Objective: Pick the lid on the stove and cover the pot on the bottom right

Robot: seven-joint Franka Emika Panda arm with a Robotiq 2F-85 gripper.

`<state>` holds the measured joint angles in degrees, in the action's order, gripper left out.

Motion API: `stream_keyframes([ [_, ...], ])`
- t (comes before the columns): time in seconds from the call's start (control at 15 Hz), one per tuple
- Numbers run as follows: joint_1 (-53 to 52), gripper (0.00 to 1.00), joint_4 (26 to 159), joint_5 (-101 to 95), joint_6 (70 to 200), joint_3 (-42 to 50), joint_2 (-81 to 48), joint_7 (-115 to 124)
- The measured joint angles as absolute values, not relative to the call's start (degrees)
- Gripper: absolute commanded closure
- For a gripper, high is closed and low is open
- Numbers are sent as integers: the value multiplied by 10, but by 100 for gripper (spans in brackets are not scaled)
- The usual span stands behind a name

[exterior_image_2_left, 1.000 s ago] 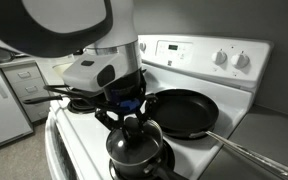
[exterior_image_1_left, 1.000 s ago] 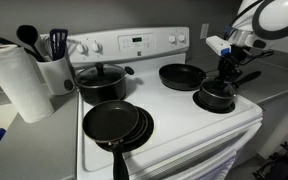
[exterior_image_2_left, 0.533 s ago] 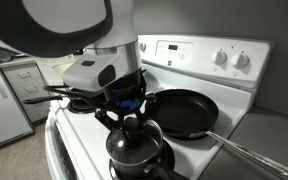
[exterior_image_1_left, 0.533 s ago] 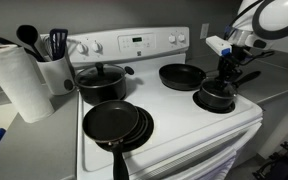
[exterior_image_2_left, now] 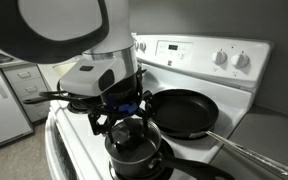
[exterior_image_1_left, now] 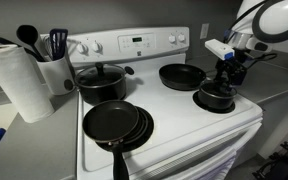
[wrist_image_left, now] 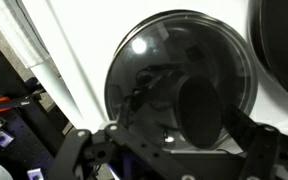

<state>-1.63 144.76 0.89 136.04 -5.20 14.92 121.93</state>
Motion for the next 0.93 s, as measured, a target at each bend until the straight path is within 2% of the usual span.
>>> stream_keyframes([
  [0.93, -20, 0, 1378, -53, 1346, -81, 193, 1144],
])
